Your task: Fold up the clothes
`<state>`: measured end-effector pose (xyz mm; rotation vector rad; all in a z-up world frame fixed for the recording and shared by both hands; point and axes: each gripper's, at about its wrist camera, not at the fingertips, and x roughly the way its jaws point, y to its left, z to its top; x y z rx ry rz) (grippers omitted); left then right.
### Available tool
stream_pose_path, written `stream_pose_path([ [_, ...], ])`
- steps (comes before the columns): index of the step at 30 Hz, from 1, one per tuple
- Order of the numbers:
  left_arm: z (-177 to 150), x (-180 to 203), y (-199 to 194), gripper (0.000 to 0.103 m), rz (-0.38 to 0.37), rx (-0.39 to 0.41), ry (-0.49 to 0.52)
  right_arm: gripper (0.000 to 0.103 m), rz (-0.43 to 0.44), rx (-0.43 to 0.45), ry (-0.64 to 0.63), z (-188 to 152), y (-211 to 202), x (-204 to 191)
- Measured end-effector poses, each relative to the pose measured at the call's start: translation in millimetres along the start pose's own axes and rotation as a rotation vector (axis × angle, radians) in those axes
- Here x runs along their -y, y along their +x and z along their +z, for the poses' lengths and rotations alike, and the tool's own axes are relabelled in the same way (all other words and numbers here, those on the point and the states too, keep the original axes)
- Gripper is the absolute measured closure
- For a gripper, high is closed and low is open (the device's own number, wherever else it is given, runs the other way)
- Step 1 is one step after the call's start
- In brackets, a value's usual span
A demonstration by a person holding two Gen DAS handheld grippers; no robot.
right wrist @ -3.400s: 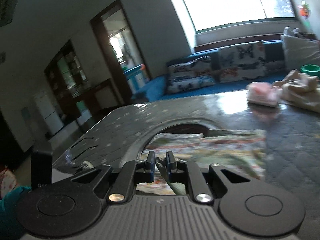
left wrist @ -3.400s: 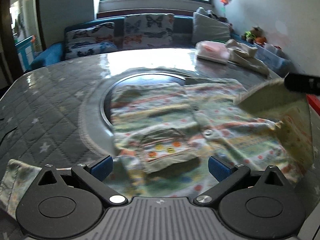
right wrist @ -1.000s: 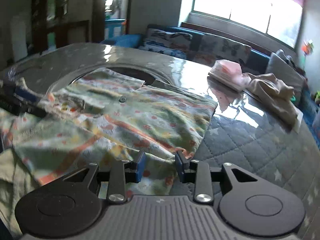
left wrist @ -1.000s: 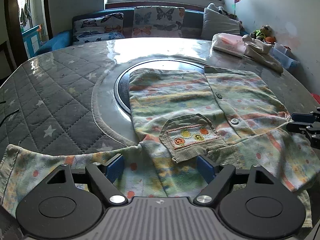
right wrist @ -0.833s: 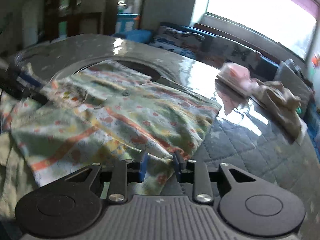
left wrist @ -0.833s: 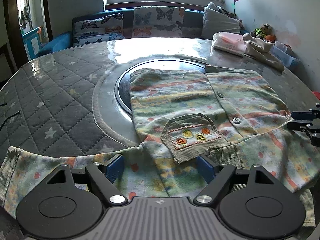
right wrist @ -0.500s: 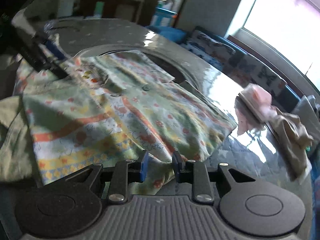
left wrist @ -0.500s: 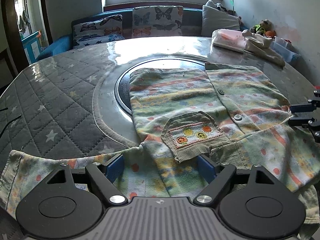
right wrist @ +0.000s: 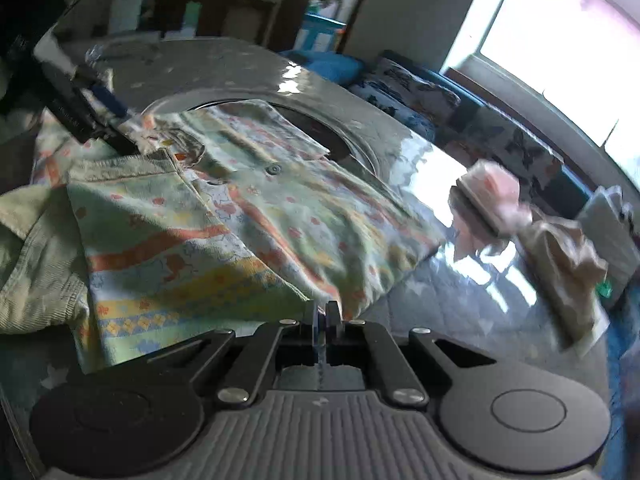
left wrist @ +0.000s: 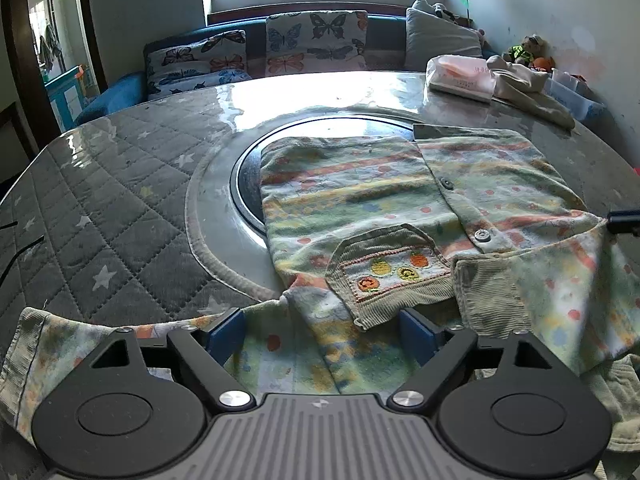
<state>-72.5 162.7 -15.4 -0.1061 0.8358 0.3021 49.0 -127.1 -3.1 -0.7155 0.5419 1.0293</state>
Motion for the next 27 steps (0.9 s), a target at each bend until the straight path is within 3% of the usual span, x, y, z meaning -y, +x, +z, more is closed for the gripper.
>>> stream_pose_path([
  [2,1,0,0,0.016,0.002,-0.003,0.001,0.092,-0.027,0.005,0.035,-3,1,1],
  [6,5,2,-8,0.021,0.01,0.016,-0.001,0.092,-0.067,0.047,0.106,-5,-15,-3],
  [11,13,24,-26,0.027,-0.087,0.094,0.042,0.092,0.055,0.082,0.166,-8,-35,-29],
  [13,15,35,-26,0.027,-0.123,0.105,0.068,0.086,0.079,0.076,0.181,-13,-36,-38],
  [23,17,58,5,0.038,-0.166,0.092,0.124,0.07,0.022,0.031,0.323,-41,-46,-38],
  [25,16,60,9,0.046,-0.178,0.09,0.128,0.069,0.005,0.052,0.319,-35,-48,-36],
  [27,15,61,11,0.063,-0.205,0.092,0.128,0.068,-0.006,0.081,0.329,-28,-46,-32],
])
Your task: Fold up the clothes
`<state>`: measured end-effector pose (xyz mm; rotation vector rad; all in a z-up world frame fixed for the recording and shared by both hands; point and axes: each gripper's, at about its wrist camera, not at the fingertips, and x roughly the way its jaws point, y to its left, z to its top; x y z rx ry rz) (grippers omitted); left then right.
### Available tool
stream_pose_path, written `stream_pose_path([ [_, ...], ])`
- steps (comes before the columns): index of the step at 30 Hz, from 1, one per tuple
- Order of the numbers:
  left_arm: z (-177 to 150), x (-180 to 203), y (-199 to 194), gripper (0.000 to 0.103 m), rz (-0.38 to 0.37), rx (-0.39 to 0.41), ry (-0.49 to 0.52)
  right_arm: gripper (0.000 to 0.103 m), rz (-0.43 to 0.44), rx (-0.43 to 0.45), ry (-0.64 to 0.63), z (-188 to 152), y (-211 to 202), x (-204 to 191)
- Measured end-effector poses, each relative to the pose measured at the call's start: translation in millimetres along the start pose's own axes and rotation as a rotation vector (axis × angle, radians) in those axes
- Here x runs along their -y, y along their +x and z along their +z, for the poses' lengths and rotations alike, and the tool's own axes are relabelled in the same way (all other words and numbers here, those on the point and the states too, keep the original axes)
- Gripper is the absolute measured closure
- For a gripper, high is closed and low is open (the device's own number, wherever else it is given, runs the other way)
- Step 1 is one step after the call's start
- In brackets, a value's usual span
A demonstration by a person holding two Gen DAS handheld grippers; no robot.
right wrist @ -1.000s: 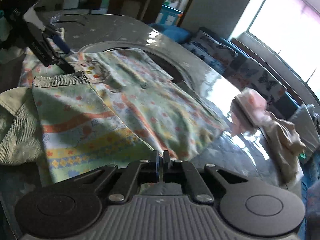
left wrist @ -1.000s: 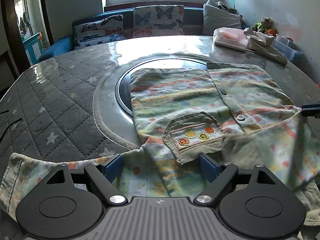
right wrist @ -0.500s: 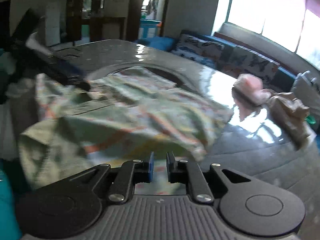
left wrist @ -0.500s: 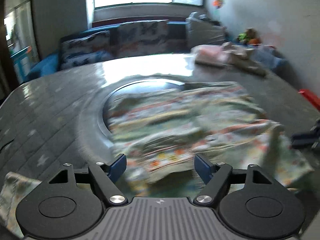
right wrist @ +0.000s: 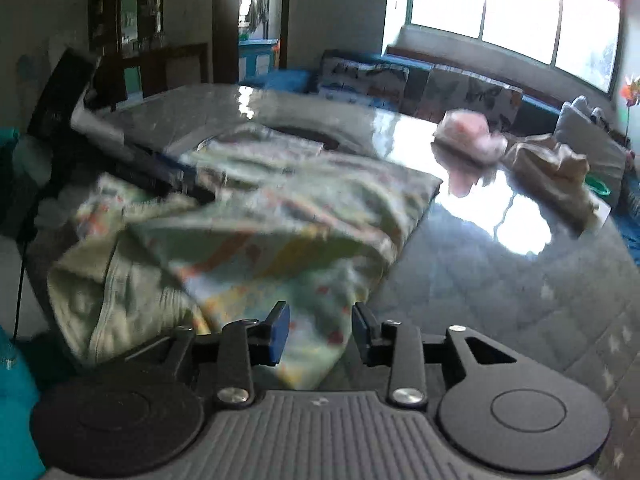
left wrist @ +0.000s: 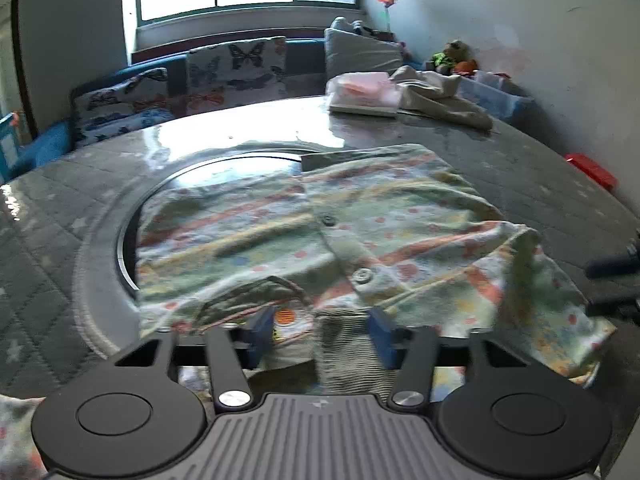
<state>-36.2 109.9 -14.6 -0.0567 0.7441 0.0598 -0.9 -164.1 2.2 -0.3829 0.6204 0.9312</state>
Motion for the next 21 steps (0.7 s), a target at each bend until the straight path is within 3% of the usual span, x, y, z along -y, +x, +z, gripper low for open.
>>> stream_pose_path([
  [3,0,4,-2,0.083,-0.011,0.017,0.009,0.065,0.004,0.047,0.028,12,13,2],
  [5,1,3,-3,0.089,-0.001,0.024,0.006,0.063,0.015,0.061,0.046,17,26,3],
  [14,2,-2,-4,0.09,0.026,0.042,-0.007,0.063,-0.016,0.036,0.088,11,51,10],
  [21,5,-5,-16,0.083,0.051,0.061,-0.025,0.06,-0.001,0.072,0.072,24,51,-8],
])
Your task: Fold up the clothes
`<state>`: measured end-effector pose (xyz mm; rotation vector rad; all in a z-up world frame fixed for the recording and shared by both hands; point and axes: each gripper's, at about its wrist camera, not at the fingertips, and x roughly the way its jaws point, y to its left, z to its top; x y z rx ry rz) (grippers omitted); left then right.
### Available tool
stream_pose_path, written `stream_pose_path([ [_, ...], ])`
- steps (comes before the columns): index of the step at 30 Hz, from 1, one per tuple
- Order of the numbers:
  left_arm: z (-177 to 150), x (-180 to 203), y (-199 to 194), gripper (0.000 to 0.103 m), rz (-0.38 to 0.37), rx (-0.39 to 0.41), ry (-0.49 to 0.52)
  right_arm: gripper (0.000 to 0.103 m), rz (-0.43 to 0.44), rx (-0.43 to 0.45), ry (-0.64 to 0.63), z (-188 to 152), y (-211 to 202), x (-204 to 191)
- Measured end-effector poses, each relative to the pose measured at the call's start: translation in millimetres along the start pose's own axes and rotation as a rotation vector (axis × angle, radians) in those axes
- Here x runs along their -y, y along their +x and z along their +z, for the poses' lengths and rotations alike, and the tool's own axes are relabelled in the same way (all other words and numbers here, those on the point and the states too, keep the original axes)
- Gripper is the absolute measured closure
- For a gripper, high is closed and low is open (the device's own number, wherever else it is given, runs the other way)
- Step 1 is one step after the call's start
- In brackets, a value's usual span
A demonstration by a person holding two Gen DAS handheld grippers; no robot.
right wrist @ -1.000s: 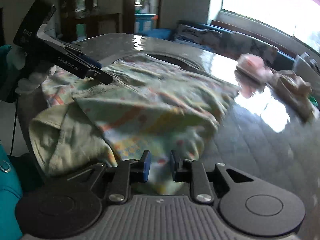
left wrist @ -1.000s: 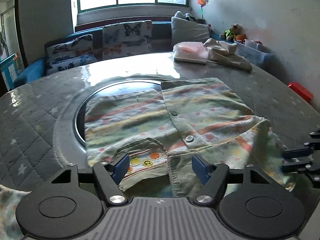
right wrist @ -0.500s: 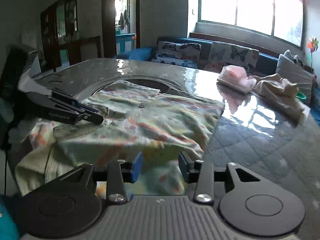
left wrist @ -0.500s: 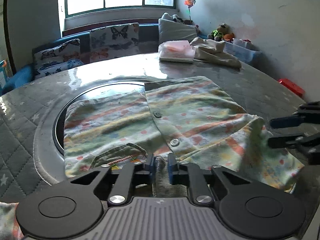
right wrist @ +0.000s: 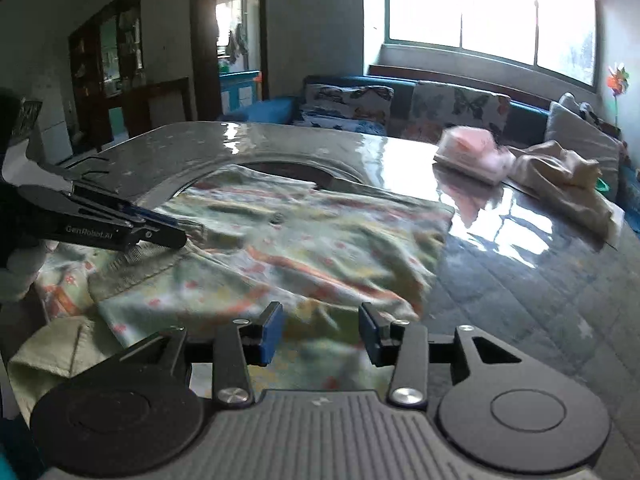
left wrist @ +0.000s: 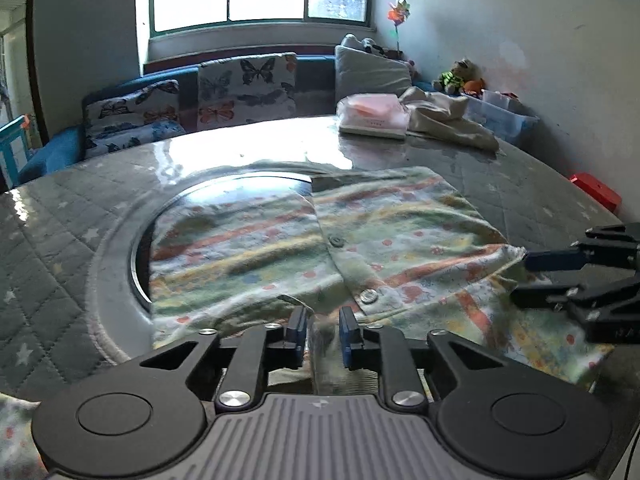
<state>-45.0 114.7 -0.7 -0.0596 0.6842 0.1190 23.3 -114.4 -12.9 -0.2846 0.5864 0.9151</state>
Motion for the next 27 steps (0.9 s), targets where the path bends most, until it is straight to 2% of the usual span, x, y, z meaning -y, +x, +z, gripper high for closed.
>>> stream_pose_path([
  [10,-10,-29,-27,0.078,0.05,0.005,-0.068,0.059,0.094,-0.019,-0.071,3,18,-48],
  [14,-20,-46,-37,0.068,0.099,0.002,-0.116,0.059,0.135,-0.019,-0.109,4,19,-68],
  [15,-23,-51,-41,0.063,0.115,0.004,-0.131,0.059,0.15,-0.018,-0.108,4,19,-72],
  [20,-39,-84,-63,0.061,0.216,0.008,-0.229,0.057,0.189,-0.003,-0.124,4,14,-88],
  [27,-69,-136,-90,0.059,0.422,-0.01,-0.381,0.056,0.211,-0.024,-0.123,3,16,-92],
])
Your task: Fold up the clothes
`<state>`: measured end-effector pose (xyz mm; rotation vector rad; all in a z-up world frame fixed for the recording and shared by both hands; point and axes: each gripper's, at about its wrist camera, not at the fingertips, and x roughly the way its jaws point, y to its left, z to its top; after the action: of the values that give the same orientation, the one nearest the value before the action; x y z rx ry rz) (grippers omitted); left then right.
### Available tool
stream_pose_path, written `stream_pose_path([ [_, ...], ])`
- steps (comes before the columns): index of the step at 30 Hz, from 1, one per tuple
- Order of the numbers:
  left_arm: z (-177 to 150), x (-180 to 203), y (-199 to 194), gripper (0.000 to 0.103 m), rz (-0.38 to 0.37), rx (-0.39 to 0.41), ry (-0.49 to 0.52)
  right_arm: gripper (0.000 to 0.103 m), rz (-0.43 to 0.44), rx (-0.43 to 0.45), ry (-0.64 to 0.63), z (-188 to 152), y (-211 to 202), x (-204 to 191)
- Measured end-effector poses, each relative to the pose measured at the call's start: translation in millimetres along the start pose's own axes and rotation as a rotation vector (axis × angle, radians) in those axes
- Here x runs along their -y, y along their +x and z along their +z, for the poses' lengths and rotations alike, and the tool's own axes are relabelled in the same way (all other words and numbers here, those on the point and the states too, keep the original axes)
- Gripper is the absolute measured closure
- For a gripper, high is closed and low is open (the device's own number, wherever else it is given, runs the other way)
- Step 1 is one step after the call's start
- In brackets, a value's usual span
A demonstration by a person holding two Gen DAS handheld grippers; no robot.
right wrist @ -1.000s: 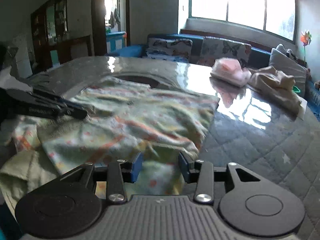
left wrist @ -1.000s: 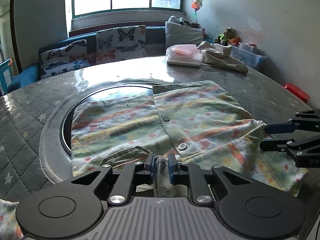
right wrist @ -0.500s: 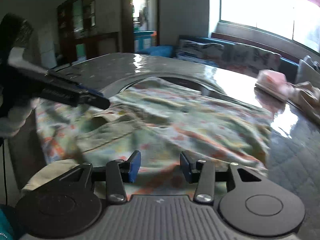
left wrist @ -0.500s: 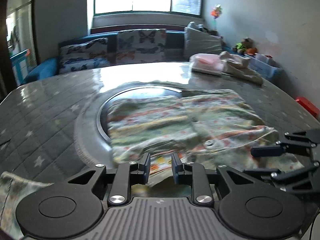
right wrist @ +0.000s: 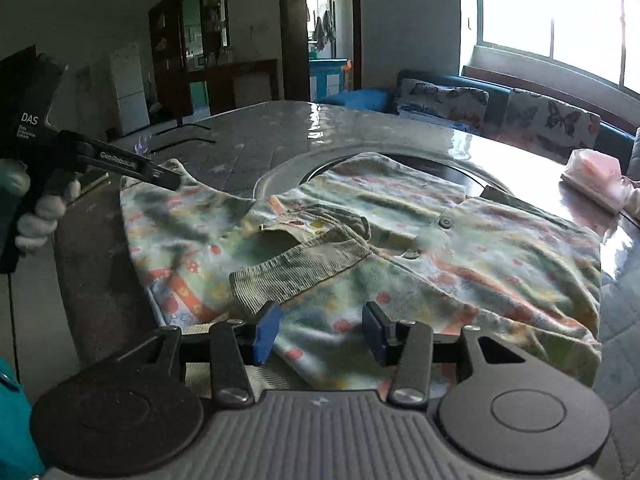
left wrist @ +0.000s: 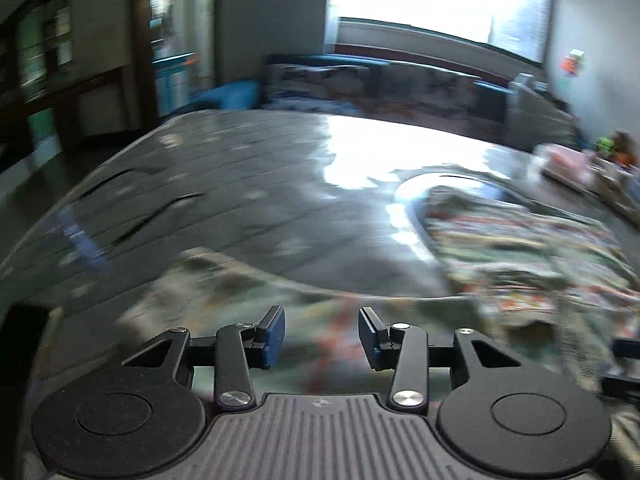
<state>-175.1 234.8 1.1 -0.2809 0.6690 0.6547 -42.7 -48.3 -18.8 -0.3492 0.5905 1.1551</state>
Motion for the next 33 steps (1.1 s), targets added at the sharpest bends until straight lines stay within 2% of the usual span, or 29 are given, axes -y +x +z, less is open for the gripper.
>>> stream_pose_path([
  [6,-2,-41,6,0.055,0.172,0.007,-0.075,0.053,-0.024,0.023,0.009,3,-8,5],
  [12,-2,-71,12,0.051,0.273,-0.008,-0.166,0.049,-0.054,0.038,0.027,4,-16,12],
  [20,-5,-77,18,0.053,0.236,-0.02,-0.203,0.048,-0.059,0.05,0.025,4,-20,11],
  [23,-4,-77,16,0.062,0.218,-0.01,-0.208,0.048,-0.063,0.059,0.03,3,-23,10],
  [25,-3,-76,15,0.078,0.196,-0.005,-0.218,0.048,-0.067,0.066,0.039,3,-24,11],
  [26,-3,-75,13,0.089,0.182,-0.002,-0.224,0.048,-0.069,0.071,0.045,2,-26,12],
  [28,0,-71,8,0.092,0.148,0.008,-0.231,0.048,-0.073,0.077,0.052,2,-28,13],
  [33,13,-42,-22,0.092,0.007,0.062,-0.188,0.048,-0.087,0.096,0.082,-1,-35,19],
])
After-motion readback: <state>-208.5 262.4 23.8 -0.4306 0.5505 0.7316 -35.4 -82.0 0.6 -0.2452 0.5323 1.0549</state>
